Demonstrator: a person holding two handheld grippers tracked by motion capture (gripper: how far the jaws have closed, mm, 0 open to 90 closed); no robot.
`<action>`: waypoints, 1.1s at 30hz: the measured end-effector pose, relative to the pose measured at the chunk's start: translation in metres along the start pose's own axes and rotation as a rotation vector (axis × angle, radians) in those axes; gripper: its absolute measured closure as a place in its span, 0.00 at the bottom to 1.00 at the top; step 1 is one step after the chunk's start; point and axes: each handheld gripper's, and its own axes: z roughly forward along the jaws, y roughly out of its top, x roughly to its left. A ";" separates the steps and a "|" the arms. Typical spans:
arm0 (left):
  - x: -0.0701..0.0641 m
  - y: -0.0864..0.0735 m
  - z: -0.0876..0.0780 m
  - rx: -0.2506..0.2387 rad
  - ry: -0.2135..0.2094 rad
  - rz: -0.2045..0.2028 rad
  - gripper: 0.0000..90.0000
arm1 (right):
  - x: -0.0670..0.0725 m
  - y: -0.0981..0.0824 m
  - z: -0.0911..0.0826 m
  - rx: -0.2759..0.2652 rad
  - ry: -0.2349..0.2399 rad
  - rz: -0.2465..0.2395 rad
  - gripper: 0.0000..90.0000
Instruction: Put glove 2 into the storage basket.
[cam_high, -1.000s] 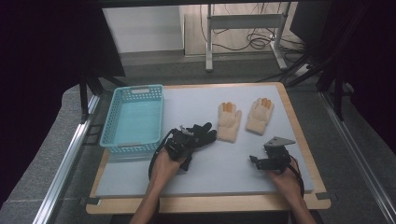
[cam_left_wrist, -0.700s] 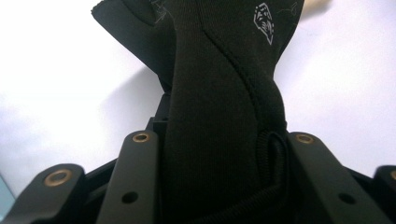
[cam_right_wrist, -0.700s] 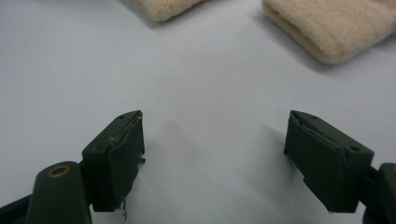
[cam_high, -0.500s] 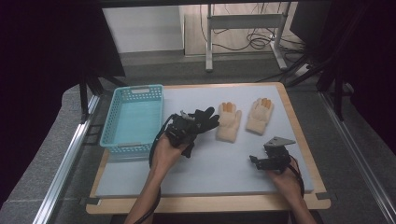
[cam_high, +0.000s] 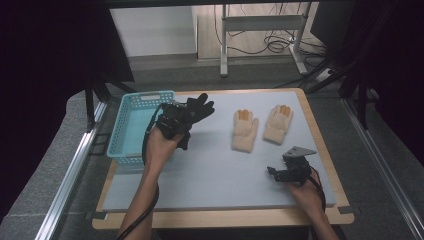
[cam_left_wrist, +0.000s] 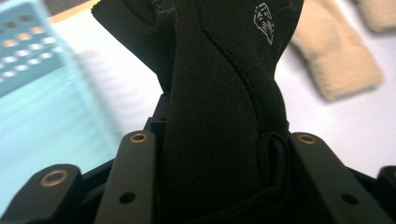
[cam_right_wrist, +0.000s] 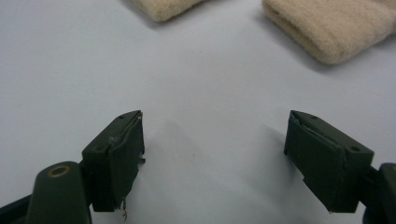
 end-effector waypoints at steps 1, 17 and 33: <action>0.006 0.000 -0.001 0.002 0.012 -0.009 0.67 | 0.000 0.000 0.000 0.000 0.000 0.000 0.22; 0.084 -0.026 -0.009 0.028 0.140 -0.176 0.67 | 0.000 0.000 0.000 0.000 0.000 0.000 0.22; 0.138 -0.042 0.022 0.157 0.244 -0.308 0.66 | 0.000 0.000 0.000 -0.001 0.000 0.001 0.22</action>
